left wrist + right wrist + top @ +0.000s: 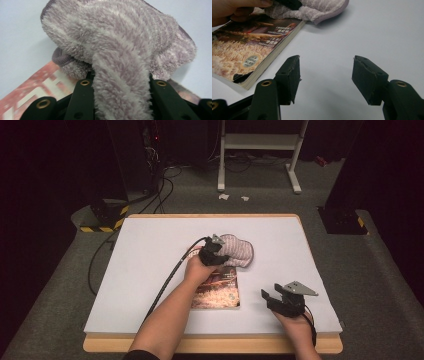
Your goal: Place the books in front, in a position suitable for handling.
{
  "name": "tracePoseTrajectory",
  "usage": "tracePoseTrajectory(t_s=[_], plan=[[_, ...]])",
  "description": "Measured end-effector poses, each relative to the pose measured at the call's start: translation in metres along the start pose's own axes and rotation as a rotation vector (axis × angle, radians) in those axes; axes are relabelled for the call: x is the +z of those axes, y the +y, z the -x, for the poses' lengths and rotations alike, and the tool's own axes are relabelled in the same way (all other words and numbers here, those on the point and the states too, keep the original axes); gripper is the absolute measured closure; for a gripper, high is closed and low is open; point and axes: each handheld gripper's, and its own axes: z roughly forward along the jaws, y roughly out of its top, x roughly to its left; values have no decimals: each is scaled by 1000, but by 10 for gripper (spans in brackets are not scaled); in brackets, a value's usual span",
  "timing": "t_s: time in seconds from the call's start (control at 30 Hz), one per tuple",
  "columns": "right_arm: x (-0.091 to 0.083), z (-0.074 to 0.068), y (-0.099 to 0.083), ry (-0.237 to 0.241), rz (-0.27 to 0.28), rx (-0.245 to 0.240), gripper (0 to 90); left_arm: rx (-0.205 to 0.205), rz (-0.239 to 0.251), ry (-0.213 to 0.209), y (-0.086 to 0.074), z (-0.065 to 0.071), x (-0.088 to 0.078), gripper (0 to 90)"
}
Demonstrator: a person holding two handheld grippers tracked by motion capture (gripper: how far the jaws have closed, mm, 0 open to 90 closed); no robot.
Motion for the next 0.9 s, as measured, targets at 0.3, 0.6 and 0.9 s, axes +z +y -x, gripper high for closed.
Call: tracePoseTrajectory(t_s=[0.3,0.6,0.9], plan=[[0,1,0,-5,-2,3,393,-26,1,31,-17,-21,-18,677],[2,-2,-1,-9,-13,-9,393,-75,15,73,-40,-47,-42,677],[3,-3,-1,-13,-18,-18,393,-111,15,110,-60,-68,-64,677]])
